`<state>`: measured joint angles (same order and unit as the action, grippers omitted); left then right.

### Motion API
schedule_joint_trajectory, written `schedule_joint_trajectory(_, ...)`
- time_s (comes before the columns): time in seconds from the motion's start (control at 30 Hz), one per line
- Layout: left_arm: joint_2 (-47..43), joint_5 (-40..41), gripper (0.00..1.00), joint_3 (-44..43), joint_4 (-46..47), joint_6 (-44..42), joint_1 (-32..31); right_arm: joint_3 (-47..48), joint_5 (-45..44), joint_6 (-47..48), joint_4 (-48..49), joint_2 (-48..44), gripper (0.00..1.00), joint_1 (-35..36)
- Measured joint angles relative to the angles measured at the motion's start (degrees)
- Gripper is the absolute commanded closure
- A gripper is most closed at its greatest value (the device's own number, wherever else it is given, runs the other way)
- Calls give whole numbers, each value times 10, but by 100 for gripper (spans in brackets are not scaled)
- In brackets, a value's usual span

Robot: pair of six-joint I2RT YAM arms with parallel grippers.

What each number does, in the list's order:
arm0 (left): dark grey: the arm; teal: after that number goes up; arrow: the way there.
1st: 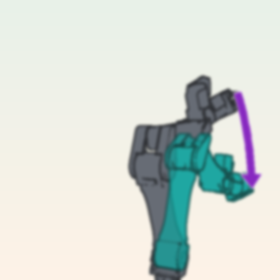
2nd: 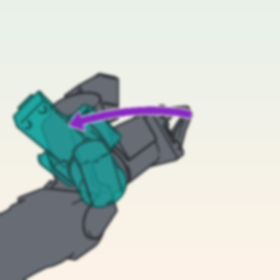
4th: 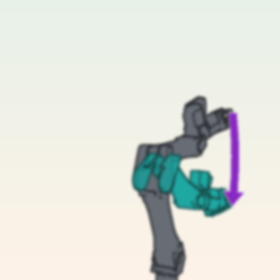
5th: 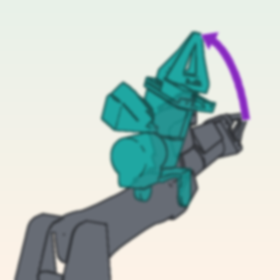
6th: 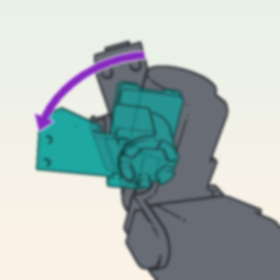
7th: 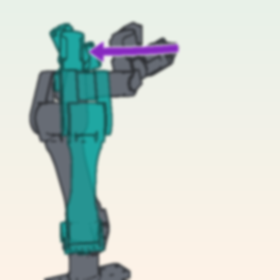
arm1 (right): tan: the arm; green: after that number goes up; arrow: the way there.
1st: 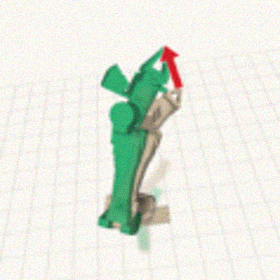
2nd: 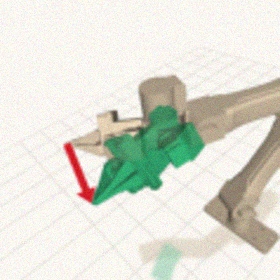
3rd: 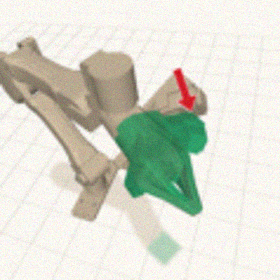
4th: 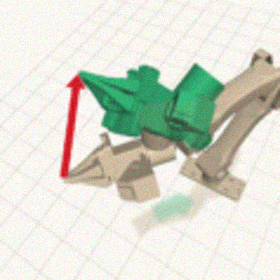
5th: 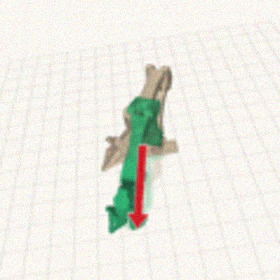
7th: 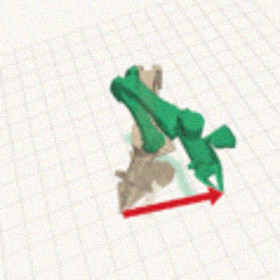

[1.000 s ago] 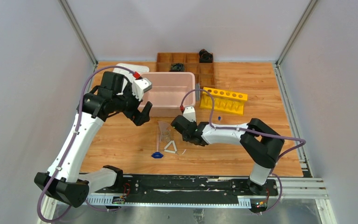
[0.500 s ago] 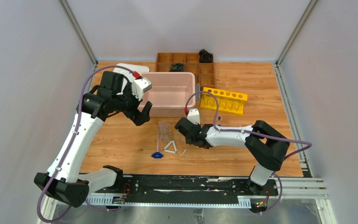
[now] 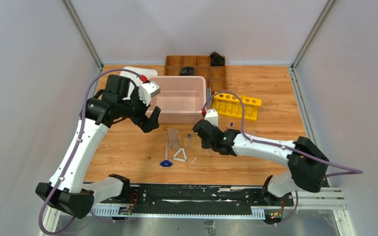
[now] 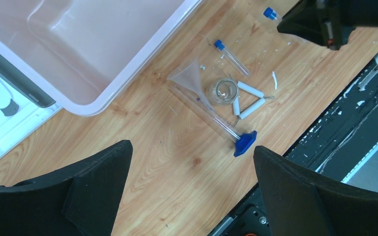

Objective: Organize the chemistry lab equipment

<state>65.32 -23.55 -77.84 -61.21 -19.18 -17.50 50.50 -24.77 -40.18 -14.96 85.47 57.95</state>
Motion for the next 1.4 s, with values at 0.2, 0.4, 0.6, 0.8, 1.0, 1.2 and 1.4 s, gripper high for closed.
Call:
schedule_joint_trajectory(0.2, -2, -20, 0, -10, -2, 9, 0, 54, 10, 36, -21, -111, 100, -2)
schedule_joint_trajectory(0.4, -2, -49, 0, -30, -5, 23, 0, 86, 43, 61, 24, -195, 100, -2)
schedule_joint_trajectory(0.6, 1, -89, 0, -72, -6, 64, 0, 156, 58, 62, 93, -171, 100, 1)
schedule_joint_trajectory(0.8, 21, -133, 4, -105, -4, 110, 0, 178, 42, 34, 187, -129, 100, 14)
schedule_joint_trajectory(1.0, 38, -161, 18, -104, 10, 141, 0, 210, 28, 10, 242, -81, 100, 39)
schedule_joint_trajectory(1.2, 48, -172, 32, -104, 17, 155, 0, 224, 27, 0, 277, -54, 100, 64)
schedule_joint_trajectory(1.4, 49, -176, 62, -104, 21, 158, 0, 224, 26, -4, 291, -49, 100, 73)
